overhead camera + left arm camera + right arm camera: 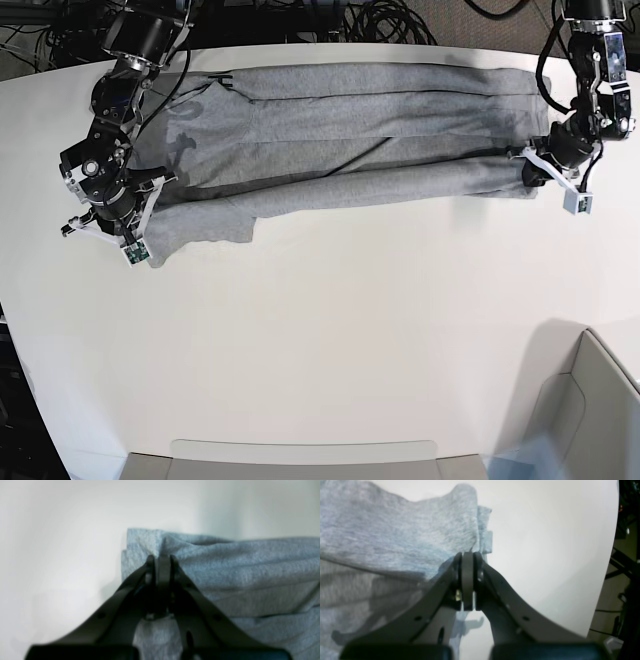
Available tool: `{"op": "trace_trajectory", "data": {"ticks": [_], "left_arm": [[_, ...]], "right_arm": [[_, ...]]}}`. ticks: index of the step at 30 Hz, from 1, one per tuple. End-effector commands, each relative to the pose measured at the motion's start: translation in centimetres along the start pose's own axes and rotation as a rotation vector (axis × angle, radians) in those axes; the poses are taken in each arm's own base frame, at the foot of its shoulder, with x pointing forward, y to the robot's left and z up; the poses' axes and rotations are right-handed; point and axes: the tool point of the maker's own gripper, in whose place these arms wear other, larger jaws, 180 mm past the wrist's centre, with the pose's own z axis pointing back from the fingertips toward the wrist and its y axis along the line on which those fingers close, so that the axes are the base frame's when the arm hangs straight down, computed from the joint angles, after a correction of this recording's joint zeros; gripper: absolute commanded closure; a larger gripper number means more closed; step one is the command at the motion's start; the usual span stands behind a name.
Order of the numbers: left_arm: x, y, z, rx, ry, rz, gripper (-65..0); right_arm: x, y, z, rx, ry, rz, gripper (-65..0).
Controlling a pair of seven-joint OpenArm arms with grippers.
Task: Fold the T-shirt properly
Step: 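Fold the hem edge up over the shirt toward the collar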
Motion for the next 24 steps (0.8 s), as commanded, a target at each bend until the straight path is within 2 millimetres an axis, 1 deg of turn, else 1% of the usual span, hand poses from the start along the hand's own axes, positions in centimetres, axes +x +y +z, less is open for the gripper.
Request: {"op": "trace_trajectory", "data": {"ticks": [1, 5, 6, 8, 11, 13, 14, 16, 19, 21, 24], "left_arm": [[1.7, 0.3, 0.8, 0.009, -0.049, -0.027, 0.0], [0.7, 0.0, 1.2, 0.006, -0.031, -0.038, 0.0], [0.7, 0.0, 1.2, 0.006, -0.031, -0.038, 0.0], [0.2, 0.8, 1.6, 0.024, -0.025, -0.026, 0.0], [0.6, 1.3, 3.6, 0.052, -0.019, -0.039, 0.0], [1.0, 1.0, 4.9, 0.059, -0.022, -0.065, 0.0], [1.1, 0.6, 5.1, 0.056, -0.020, -0.075, 0.0], [0.4, 0.2, 5.1, 0.047, 0.005, -0.062, 0.0], [-0.9, -0.3, 4.8, 0.036, 0.042, -0.036, 0.0], [-2.6, -0.2, 5.0, 0.038, 0.078, -0.029, 0.0], [-3.9, 0.0, 5.2, 0.041, 0.107, -0.024, 0.0]], "right_arm": [[0.9, -1.1, 0.7, -0.029, -0.031, 0.021, 0.0], [0.4, -0.9, 1.7, -0.045, -0.033, 0.035, 0.0], [0.4, -1.0, 1.9, -0.050, -0.035, 0.037, 0.0], [0.0, -1.3, 2.3, -0.064, -0.011, 0.043, 0.0], [-0.9, -2.3, 3.5, -0.110, 0.065, 0.047, 0.0], [-1.0, -2.3, 4.0, -0.120, 0.060, 0.053, 0.0], [-1.2, -2.2, 4.3, -0.123, 0.061, 0.057, 0.0], [-1.5, -1.9, 4.8, -0.127, 0.064, 0.062, 0.0], [-3.3, -1.0, 4.9, -0.105, 0.102, 0.076, 0.0], [-4.8, -0.1, 5.0, -0.083, 0.134, 0.083, 0.0], [-6.4, 1.1, 5.2, -0.051, 0.166, 0.090, 0.0]]}}
